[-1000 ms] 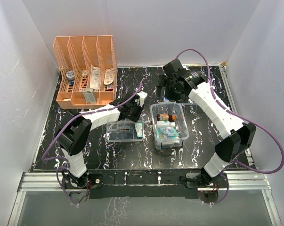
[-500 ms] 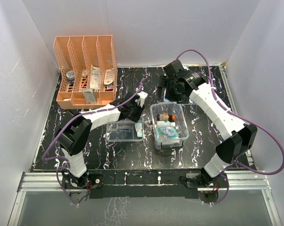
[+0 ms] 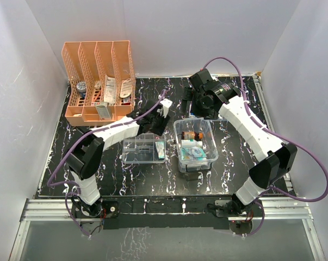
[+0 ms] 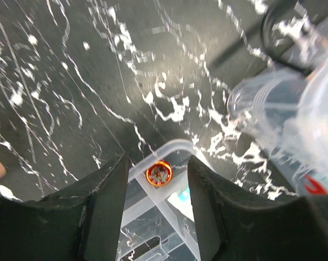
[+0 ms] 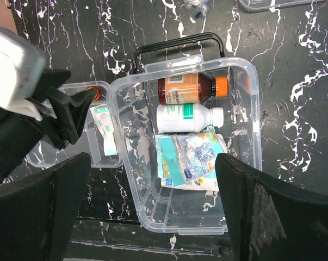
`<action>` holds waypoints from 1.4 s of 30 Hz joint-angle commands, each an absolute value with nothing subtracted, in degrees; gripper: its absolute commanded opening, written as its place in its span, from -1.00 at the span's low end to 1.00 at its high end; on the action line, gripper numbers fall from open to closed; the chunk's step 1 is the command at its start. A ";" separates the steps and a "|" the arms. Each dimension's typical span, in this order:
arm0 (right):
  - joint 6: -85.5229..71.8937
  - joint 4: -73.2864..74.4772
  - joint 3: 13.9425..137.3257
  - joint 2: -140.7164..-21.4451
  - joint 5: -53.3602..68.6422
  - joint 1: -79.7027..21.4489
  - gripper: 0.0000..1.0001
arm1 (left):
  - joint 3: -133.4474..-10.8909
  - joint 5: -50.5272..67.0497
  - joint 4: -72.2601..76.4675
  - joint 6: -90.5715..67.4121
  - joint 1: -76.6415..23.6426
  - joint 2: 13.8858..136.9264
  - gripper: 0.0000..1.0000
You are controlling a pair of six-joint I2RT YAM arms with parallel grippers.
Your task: Organize the medicine kit
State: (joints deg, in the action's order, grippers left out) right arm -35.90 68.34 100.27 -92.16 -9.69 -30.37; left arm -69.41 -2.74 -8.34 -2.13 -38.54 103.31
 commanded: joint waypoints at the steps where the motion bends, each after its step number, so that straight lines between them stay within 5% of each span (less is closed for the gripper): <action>1: -35.35 65.98 101.35 -91.15 -10.64 -30.59 0.97 | -78.22 -4.74 -9.12 -2.22 -37.02 102.21 0.01; 18: -35.72 68.81 105.86 -92.60 -15.24 -30.23 0.97 | -120.47 4.78 -14.50 -12.70 -32.98 131.74 0.45; 31: -36.54 70.08 105.61 -91.80 -16.70 -29.94 0.97 | -123.13 18.27 -8.94 -21.10 -33.15 138.15 0.38; 42: -37.00 69.78 104.27 -90.65 -16.94 -29.88 0.97 | -125.27 17.65 -9.11 -20.12 -35.73 142.70 0.40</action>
State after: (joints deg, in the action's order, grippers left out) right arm -36.14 70.54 103.50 -92.86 -15.11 -30.22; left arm -122.83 16.40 -8.97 -20.45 -34.15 141.47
